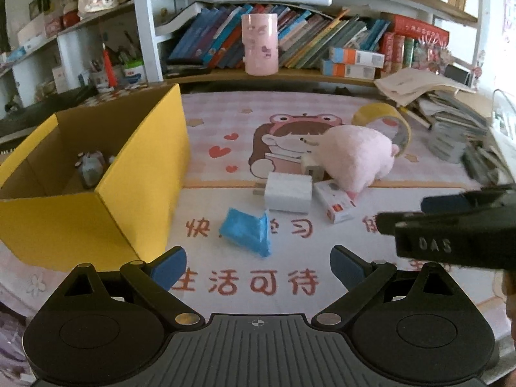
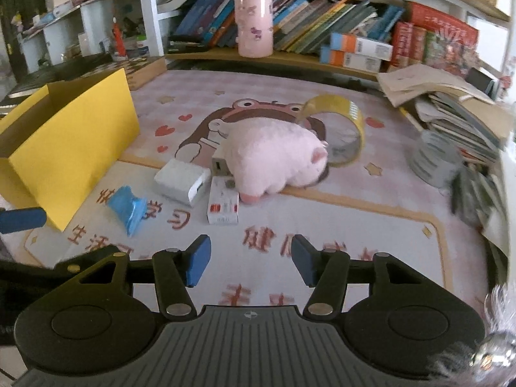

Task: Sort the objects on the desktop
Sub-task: 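Grasp the blue soft item with the left tool while the right tool grasps the small white box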

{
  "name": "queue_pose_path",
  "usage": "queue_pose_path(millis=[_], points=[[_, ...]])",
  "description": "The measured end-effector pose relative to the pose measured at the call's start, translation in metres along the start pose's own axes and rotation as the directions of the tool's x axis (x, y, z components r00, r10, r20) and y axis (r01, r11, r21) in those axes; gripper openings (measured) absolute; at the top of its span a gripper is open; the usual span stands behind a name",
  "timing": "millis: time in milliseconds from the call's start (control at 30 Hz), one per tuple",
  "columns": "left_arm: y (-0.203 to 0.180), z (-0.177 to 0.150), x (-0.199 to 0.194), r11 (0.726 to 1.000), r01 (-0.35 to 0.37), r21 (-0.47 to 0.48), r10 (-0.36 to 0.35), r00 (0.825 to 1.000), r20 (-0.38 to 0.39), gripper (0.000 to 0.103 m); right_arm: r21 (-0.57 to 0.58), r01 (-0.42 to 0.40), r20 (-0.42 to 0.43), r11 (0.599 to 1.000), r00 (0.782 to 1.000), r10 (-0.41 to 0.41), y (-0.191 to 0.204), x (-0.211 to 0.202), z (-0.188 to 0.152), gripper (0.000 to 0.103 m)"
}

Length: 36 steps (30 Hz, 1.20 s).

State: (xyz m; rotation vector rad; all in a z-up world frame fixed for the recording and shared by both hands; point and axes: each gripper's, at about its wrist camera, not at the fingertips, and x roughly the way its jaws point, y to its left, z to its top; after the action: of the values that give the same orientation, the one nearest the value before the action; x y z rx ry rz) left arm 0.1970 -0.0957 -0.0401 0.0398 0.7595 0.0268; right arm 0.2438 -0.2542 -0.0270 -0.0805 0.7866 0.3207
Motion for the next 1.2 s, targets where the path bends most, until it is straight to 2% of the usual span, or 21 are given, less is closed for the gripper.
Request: queue_pose_path(millis=[167,267,567,633,667,700,1033,1200], points=[[-0.004,0.007,0.009,1.0,-0.024,0.004,0.024,1.0,-0.019,0.098,-0.035,-0.066,-0.024,0.997,0.998,0.066,-0.002,0.027,0.017,0.053],[-0.004,0.008,0.014,1.0,-0.029,-0.001,0.029,0.999,-0.038,0.098,-0.066,-0.103,-0.042,0.993,0.994,0.1,0.002,0.044,0.024,0.046],[-0.01,0.01,0.027,0.998,-0.058,0.01,0.058,0.995,-0.086,0.098,-0.118,-0.14,-0.091,0.983,0.987,0.13,0.009,0.085,0.031,0.042],[-0.012,0.011,0.03,0.998,-0.056,0.016,0.057,0.994,-0.091,0.098,-0.155,-0.143,-0.078,0.978,0.988,0.132,0.011,0.087,0.031,0.038],[-0.013,0.012,0.032,0.998,-0.056,0.018,0.057,0.994,-0.093,0.098,-0.173,-0.145,-0.074,0.974,0.988,0.134,0.011,0.087,0.031,0.031],[-0.014,0.013,0.034,0.998,-0.056,0.02,0.057,0.994,-0.094,0.098,-0.178,-0.156,-0.073,0.972,0.987,0.145,0.01,0.088,0.032,0.028],[-0.011,0.021,0.057,0.997,-0.074,0.009,0.074,0.993,-0.087,0.094,-0.134,-0.181,-0.082,0.974,0.982,0.171,-0.023,0.067,0.024,0.028],[-0.013,0.023,0.073,0.996,-0.081,0.047,0.085,0.991,-0.101,0.085,-0.096,-0.179,-0.068,0.979,0.983,0.173,-0.031,0.05,0.02,0.028]])
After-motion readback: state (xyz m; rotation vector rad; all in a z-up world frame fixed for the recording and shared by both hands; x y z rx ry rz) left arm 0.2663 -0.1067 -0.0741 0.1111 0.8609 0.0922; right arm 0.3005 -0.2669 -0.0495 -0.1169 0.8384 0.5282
